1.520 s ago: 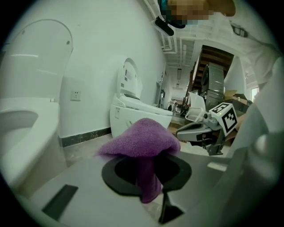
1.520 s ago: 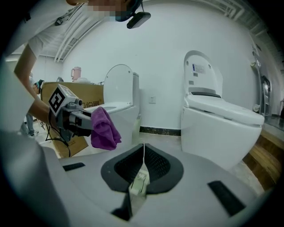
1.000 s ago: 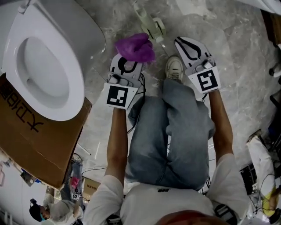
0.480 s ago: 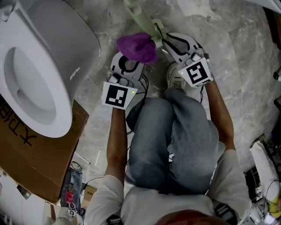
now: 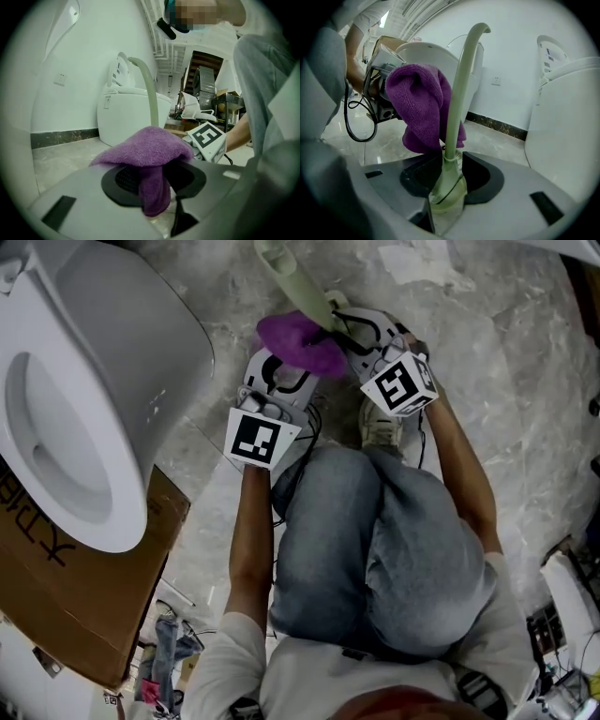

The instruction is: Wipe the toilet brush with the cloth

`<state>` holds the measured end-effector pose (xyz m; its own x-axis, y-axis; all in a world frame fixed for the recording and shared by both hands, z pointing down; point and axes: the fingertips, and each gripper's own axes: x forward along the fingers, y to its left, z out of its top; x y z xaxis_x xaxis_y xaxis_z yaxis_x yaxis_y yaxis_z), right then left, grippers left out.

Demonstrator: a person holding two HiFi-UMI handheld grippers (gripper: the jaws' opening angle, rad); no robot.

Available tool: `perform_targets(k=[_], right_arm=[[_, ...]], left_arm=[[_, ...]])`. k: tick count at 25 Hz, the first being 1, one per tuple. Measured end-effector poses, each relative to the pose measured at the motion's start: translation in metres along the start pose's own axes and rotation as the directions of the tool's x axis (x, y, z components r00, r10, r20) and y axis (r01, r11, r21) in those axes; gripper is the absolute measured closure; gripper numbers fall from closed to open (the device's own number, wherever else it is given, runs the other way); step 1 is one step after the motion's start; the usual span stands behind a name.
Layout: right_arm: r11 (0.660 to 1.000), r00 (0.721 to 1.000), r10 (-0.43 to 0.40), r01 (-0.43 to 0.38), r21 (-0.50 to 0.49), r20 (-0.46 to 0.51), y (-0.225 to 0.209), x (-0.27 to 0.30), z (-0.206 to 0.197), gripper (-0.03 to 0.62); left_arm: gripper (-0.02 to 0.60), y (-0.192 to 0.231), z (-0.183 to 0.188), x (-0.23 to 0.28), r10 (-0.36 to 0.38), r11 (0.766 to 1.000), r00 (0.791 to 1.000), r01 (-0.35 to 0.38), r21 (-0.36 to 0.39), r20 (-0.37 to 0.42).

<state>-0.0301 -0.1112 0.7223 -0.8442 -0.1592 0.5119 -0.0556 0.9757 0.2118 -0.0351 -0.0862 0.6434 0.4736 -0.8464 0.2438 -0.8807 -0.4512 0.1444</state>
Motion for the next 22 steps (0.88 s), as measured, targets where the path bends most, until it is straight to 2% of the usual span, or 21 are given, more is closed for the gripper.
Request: perform_targets(k=[8, 18, 22], right_arm=[[0.999, 1.0, -0.028, 0.028, 0.019, 0.01, 0.003, 0.009, -0.009, 0.48], [0.995, 1.0, -0.018, 0.019, -0.094, 0.015, 0.006, 0.011, -0.009, 0.491], [0.992, 1.0, -0.022, 0.024, -0.128, 0.018, 0.006, 0.012, -0.015, 0.496]], left_arm=[[0.419, -0.004, -0.014, 0.027, -0.047, 0.999, 0.999, 0.047, 0.013, 0.004], [0.419, 0.002, -0.021, 0.042, -0.054, 0.998, 0.999, 0.053, 0.038, 0.01], [0.454, 0.001, -0.02, 0.044, -0.047, 0.997, 0.999, 0.047, 0.059, 0.012]])
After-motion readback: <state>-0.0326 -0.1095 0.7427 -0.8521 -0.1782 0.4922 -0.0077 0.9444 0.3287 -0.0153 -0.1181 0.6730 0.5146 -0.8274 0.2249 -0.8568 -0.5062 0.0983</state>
